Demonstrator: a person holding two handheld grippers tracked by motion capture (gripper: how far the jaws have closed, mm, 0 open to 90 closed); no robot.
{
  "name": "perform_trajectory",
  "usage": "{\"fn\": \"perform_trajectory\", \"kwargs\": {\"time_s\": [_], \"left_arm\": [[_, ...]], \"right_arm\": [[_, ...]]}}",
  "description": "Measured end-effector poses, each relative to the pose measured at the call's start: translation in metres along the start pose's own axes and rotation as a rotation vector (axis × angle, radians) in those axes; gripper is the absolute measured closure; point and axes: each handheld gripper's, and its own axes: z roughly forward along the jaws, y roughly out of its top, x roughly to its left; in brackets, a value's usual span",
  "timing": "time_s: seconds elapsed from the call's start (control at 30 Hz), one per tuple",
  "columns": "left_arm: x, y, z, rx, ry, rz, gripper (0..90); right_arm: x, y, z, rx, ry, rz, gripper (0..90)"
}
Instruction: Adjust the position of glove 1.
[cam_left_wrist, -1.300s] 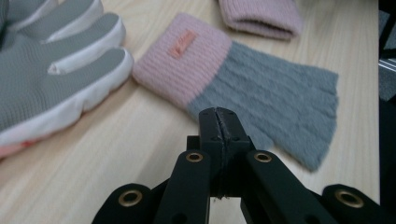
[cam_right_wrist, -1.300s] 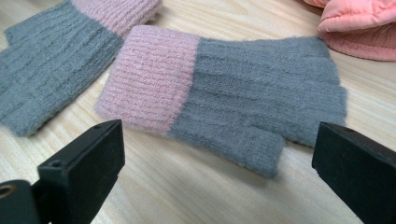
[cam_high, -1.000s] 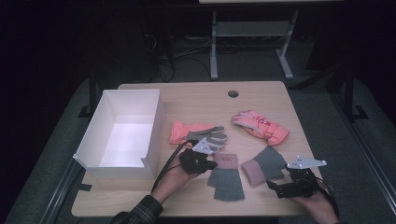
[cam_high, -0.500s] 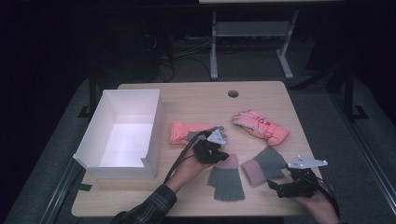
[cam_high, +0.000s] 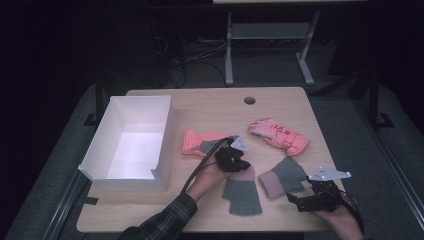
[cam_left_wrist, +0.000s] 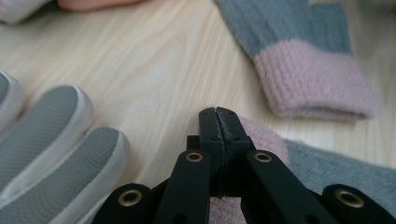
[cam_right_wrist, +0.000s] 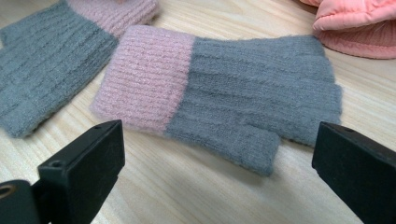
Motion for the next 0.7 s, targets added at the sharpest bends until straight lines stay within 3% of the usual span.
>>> {"fn": "perform_trajectory", "kwargs": {"time_s": [0.17, 0.37, 0.7], "left_arm": [[0.000, -0.003, -0.002, 0.026, -0.002, -0.002, 89.8], [-0.005, -0.010, -0.013, 0.062, 0.028, 0.010, 89.7], [-0.005, -0.037, -0.042, 0.094, 0.068, -0.040, 89.7]], "right_arm": [[0.001, 0.000, -0.001, 0.000, 0.000, 0.000, 2.2], [0.002, 0.000, 0.000, 0.004, 0.001, -0.007, 2.2], [0.002, 0.000, -0.001, 0.000, -0.003, -0.004, 2.2]]}}
